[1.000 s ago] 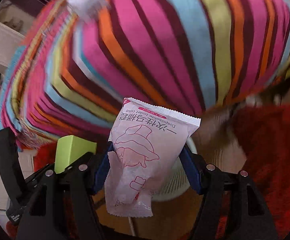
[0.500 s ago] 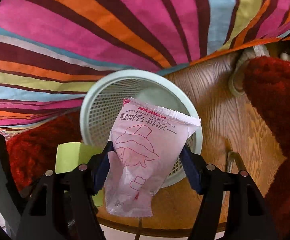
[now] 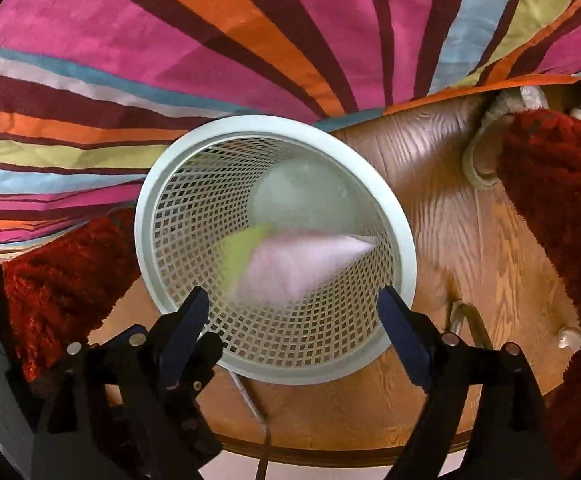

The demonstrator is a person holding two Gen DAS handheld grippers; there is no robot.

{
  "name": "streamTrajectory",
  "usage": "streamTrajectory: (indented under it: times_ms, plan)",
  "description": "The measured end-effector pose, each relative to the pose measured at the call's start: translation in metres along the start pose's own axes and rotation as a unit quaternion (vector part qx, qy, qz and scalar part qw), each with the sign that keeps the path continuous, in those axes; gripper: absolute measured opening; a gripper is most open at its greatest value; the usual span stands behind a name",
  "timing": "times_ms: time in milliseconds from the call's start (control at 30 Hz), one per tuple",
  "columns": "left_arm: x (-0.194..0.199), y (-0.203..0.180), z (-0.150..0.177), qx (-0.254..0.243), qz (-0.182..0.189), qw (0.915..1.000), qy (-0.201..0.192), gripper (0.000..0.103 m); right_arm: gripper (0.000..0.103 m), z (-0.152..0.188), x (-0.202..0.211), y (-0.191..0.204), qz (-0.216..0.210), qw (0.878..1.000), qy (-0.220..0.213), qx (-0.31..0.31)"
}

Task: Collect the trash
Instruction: 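Carry both items over the wastebasket and open both tools to drop them, then move both tools back toward the trash on the bed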

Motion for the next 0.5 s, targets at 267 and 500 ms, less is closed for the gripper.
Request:
streamTrajectory:
  times_ms: [267,500]
  plan:
    - [0.004,0.005,-0.002,0.012,0.005,0.9999,-0.006,0.081,0.082,-0.003,0.012,-0.008,0.007,1.0,-0.017,-0.022]
    - [0.017,0.007,-0.003,0.014,0.006,0.9995,-0.027,0.081,0.082,-0.006,0.026,-0.008,0.008,0.999,-0.043,-0.027]
Point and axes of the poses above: each gripper's, at about its wrist camera, not at the fingertips, and x roughly against the way its jaws point, y to its left, z to its underside, the point moved 9 cm from there along -x, roughly the way its jaws point, and after that the axes turned 1 degree about -z, right-handed, at the moved point
